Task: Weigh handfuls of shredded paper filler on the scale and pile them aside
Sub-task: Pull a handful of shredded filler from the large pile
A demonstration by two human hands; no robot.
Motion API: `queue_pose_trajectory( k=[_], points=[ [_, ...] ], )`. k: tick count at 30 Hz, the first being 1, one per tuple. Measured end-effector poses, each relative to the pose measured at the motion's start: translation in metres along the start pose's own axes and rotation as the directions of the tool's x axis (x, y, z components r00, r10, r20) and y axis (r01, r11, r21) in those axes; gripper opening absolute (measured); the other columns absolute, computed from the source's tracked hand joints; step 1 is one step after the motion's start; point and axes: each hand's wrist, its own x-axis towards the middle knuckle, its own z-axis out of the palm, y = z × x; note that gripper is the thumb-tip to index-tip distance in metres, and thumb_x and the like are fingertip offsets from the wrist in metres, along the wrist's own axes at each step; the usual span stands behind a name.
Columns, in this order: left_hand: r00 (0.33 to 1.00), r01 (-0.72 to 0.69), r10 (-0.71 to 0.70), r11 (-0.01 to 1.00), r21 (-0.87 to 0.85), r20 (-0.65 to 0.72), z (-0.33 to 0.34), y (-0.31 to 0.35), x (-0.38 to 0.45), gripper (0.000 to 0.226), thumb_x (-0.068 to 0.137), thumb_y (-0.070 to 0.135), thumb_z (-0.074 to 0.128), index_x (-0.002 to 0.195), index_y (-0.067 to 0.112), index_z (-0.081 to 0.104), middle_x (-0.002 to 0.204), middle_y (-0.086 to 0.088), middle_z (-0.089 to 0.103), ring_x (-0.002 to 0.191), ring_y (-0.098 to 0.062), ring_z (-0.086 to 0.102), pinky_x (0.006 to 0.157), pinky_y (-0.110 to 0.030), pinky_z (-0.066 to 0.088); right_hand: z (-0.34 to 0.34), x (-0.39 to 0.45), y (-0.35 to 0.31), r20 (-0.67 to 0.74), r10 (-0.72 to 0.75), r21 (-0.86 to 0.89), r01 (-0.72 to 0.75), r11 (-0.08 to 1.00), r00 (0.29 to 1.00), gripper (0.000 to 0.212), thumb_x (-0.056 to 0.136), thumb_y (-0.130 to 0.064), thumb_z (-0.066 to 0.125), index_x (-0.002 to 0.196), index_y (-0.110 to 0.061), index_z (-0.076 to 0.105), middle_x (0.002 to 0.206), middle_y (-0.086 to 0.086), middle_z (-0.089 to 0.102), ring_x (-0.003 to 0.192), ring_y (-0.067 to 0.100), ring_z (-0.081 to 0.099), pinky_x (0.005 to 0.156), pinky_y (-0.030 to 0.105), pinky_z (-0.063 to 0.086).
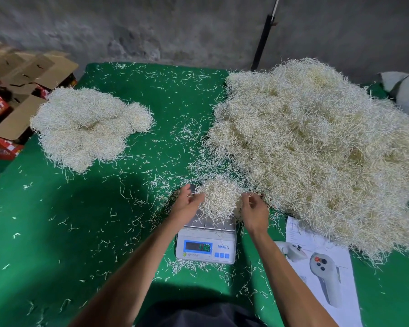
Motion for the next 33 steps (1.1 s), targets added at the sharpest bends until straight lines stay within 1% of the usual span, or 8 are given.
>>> queue_pose_trajectory(
  k=[6,9,12,20,23,27,30,33],
  points=[
    [0.971,0.199,-0.2,0.98,0.025,0.132,0.035,0.032,0.002,0.114,0.068,0.093,0.052,0.159,0.043,0.005,0.169,0.006,0.01,0.153,-0.03,0.018,0.121,-0.058,0.02,0.027,-0.011,-0.02,0.104,-0.024,-0.048,0.029,0.998,0.994,0.04,0.105,-0.024,0.055,0.138,-0.002,0.053,0.079,0.004,0.065,0.05,0.008,0.053,0.044,0.016,0.047],
    [0.956,0.289,-0.247,0.895,-0.339,0.161,0.043,0.034,0.003,0.123,0.067,0.077,0.073,0.161,0.036,0.005,0.168,-0.002,0.013,0.151,-0.033,0.025,0.117,-0.059,0.031,0.038,-0.015,-0.031,0.219,-0.032,0.057,0.02,0.998,0.975,0.043,0.103,-0.013,0.058,0.145,-0.01,0.049,0.1,0.01,0.067,0.045,0.004,0.047,0.043,0.02,0.044],
    [0.946,0.319,-0.298,0.791,-0.523,0.127,0.028,0.04,0.001,0.119,0.068,0.054,0.085,0.16,0.031,0.013,0.16,-0.017,0.031,0.136,-0.041,0.045,0.105,-0.065,0.043,0.032,-0.009,-0.04,0.342,-0.013,0.216,-0.065,0.974,0.939,0.037,0.095,-0.027,0.073,0.13,-0.018,0.063,0.076,0.006,0.065,0.048,0.017,0.046,0.045,0.029,0.043],
    [0.965,0.26,-0.216,0.874,-0.411,0.15,-0.026,0.044,-0.007,0.033,0.092,0.019,0.069,0.115,0.04,0.061,0.164,-0.008,0.021,0.149,-0.031,0.022,0.116,-0.064,0.027,0.01,0.033,-0.051,0.284,0.148,0.344,-0.245,0.906,0.947,0.017,0.09,-0.017,0.074,0.105,-0.01,0.076,0.109,0.01,0.074,0.091,0.022,0.068,0.09,0.037,0.057],
    [0.968,0.251,-0.234,0.904,-0.345,0.09,-0.029,0.042,-0.014,0.045,0.089,0.015,0.072,0.13,0.026,0.058,0.151,-0.003,0.035,0.137,-0.027,0.039,0.108,-0.057,0.042,0.01,0.046,-0.054,0.226,0.196,0.332,-0.264,0.905,0.954,0.011,0.094,-0.003,0.067,0.101,-0.004,0.075,0.117,0.004,0.072,0.099,0.02,0.07,0.092,0.034,0.059],
    [0.998,0.056,-0.049,0.984,-0.169,0.043,-0.045,0.034,-0.02,0.094,0.079,-0.031,0.043,0.148,0.033,0.046,0.164,-0.014,0.021,0.145,-0.037,0.034,0.08,-0.019,0.057,0.007,0.058,-0.057,0.201,0.301,0.397,-0.359,0.845,0.932,0.01,0.095,0.001,0.064,0.101,0.001,0.073,0.109,0.004,0.073,0.094,0.022,0.07,0.089,0.037,0.061],
    [0.995,-0.041,0.044,0.999,-0.033,0.094,-0.054,0.044,-0.026,0.061,0.099,-0.009,0.041,0.141,0.034,0.051,0.166,-0.016,0.016,0.149,-0.036,0.026,0.108,-0.043,0.043,0.008,0.059,-0.061,0.204,0.345,0.442,-0.401,0.802,0.916,0.008,0.095,0.0,0.064,0.098,0.0,0.072,0.104,0.004,0.073,0.083,0.014,0.068,0.066,0.023,0.058],
    [0.996,0.036,-0.026,0.992,-0.117,0.086,-0.044,0.059,-0.023,0.035,0.106,0.025,0.043,0.14,0.027,0.051,0.161,-0.013,0.028,0.142,-0.031,0.034,0.107,-0.049,0.036,0.011,0.059,-0.065,0.253,0.413,0.518,-0.483,0.706,0.875,0.011,0.096,0.004,0.062,0.106,0.01,0.063,0.104,0.01,0.07,0.071,0.013,0.068,0.055,0.02,0.055]
  ],
)
